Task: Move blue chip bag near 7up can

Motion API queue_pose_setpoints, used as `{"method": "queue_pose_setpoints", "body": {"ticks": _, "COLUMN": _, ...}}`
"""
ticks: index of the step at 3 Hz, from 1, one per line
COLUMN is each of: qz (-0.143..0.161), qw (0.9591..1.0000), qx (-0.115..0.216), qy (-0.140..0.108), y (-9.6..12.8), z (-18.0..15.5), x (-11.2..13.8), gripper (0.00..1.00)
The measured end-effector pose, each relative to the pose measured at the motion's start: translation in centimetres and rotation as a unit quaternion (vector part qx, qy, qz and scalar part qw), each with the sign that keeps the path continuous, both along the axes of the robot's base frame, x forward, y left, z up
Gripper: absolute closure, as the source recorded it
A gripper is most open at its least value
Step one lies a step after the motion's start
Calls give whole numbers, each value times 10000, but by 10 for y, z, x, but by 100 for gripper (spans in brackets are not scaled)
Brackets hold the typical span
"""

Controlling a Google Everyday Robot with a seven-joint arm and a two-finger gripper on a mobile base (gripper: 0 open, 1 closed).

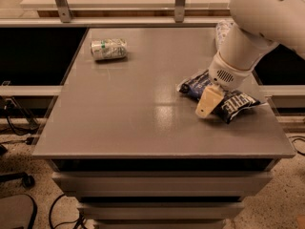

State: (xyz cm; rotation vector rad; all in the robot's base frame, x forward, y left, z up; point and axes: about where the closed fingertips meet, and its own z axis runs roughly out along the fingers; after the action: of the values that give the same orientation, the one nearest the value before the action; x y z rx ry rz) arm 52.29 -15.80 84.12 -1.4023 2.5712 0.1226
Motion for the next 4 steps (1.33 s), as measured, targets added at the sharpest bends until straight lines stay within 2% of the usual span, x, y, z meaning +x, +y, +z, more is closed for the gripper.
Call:
{"method": "queue_pose_setpoints", "body": {"ticks": 2, "qz": 3, "qw": 10000, "qx": 43, "qy": 6, "y": 1, "z": 0, "x": 2, "gripper": 87}}
{"method": "queue_pose_setpoints", "body": {"ticks": 3, "qz": 3, "qw": 10000, "qx": 44, "qy": 5, "y": 1, "z": 2, "x": 2, "gripper": 100}}
{"method": "queue_pose_setpoints", "body": {"ticks": 4, "qz": 3, "qw": 10000, "qx": 45, "qy": 3, "y": 1, "z": 3, "x": 2, "gripper": 100}}
